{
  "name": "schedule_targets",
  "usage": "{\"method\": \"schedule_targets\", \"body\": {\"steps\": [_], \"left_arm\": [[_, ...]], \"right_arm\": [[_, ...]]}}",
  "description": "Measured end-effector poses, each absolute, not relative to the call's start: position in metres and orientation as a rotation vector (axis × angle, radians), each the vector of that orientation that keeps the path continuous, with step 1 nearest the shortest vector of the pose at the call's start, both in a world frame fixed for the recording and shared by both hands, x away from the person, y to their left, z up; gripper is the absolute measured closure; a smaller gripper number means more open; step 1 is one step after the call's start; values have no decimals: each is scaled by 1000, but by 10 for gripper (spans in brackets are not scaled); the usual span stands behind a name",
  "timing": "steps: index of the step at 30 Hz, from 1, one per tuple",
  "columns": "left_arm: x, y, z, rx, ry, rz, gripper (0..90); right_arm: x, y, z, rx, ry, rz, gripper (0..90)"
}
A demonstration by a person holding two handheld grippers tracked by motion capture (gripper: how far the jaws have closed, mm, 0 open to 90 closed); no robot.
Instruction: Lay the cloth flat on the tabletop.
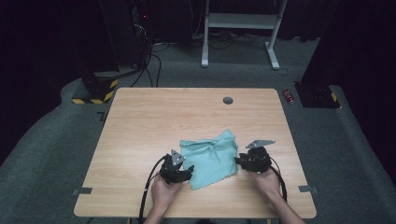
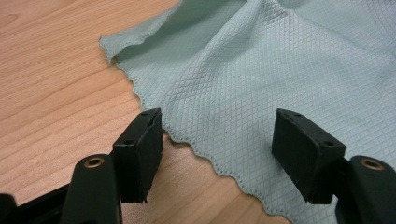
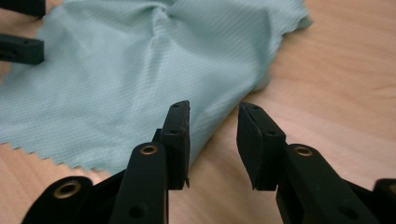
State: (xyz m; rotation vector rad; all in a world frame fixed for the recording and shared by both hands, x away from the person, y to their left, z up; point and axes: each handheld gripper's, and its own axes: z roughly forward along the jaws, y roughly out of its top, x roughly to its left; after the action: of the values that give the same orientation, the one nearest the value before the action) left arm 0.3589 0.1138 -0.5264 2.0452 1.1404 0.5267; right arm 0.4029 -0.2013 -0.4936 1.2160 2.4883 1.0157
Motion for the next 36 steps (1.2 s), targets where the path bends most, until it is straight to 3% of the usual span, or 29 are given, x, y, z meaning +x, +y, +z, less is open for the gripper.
{"method": "schedule_targets", "body": {"steps": [2, 6, 13, 19, 25, 26, 32, 36], "left_arm": [[359, 114, -526, 2046, 1140, 528, 339], [359, 114, -526, 2045, 1140, 528, 339], [359, 114, -526, 2047, 1140, 528, 339], [359, 114, -526, 2047, 1140, 528, 338], [359, 114, -526, 2047, 1143, 525, 335], [359, 114, -526, 2047, 1143, 525, 335], [359, 114, -526, 2047, 1143, 525, 335], [359, 114, -526, 2045, 1144, 525, 335]], "right_arm": [[403, -198, -498, 1222, 2508, 1015, 677], [409, -189, -502, 1202, 2561, 996, 888], [411, -178, -486, 1152, 2522, 1014, 898], [423, -136, -464, 1034, 2552, 1013, 893], [443, -87, -480, 977, 2650, 892, 879], [448, -78, -490, 951, 2685, 874, 834], [442, -88, -484, 954, 2650, 967, 807], [428, -125, -466, 986, 2553, 1037, 819]]}}
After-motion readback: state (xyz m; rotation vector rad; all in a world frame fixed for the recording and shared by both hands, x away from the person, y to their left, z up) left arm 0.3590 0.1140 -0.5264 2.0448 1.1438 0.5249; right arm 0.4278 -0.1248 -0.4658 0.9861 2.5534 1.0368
